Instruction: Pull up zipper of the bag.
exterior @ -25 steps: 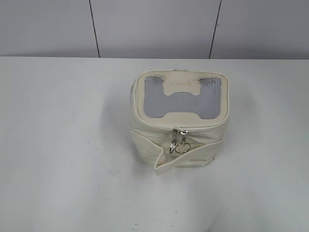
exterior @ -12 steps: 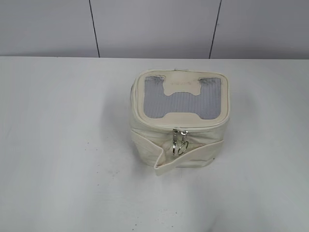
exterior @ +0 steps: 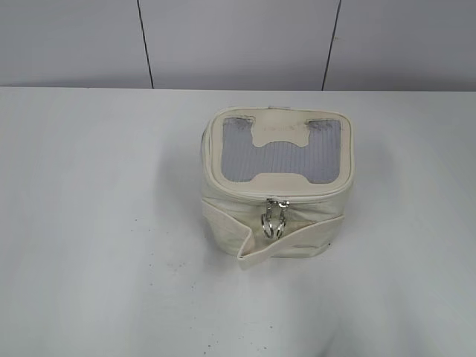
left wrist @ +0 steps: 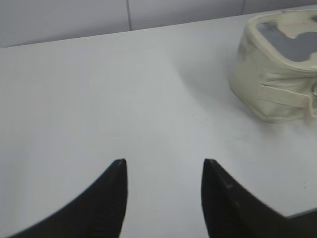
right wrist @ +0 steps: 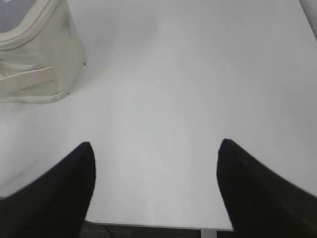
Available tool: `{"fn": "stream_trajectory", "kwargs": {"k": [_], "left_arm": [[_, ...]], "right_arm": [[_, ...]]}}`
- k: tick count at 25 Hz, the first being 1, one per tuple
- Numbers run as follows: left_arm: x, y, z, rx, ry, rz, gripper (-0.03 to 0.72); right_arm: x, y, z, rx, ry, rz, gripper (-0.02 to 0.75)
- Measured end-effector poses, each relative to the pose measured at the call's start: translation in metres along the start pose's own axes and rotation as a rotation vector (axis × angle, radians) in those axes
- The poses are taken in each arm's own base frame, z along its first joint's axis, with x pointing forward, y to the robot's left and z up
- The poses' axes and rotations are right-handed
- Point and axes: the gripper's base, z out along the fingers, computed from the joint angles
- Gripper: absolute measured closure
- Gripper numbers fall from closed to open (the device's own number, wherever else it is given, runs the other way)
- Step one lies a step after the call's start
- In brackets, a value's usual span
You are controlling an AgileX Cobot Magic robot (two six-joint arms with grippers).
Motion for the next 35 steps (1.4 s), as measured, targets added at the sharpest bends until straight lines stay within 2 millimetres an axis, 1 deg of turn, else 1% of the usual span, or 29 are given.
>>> {"fn": "stream_trajectory", "kwargs": {"k": [5, 8, 12, 35], "left_arm": [[-0.0003, -0.002, 0.0008, -0.183, -0.001, -0.082, 0.316], [-0.0004, -0.0024, 0.001, -0.225, -0.001, -0.1, 0.316], [-0.0002, -0.0023, 0.0013, -0.227, 0.0, -0.101, 0.318], [-0.0002, -0.0024, 0.0013, -0.226, 0.0, -0.102, 0.354]], "right_arm": [[-0.0001, 0.0, 0.0001, 0.047, 0.0, 0.027, 0.145], [0.0008, 0.0001, -0.0014, 0.06, -0.011, 0.033, 0.145], [0.0029, 0.0006, -0.0057, 0.064, -0.048, 0.033, 0.146], [0.0029, 0.0005, -0.0055, 0.065, -0.049, 0.033, 0.146]]}}
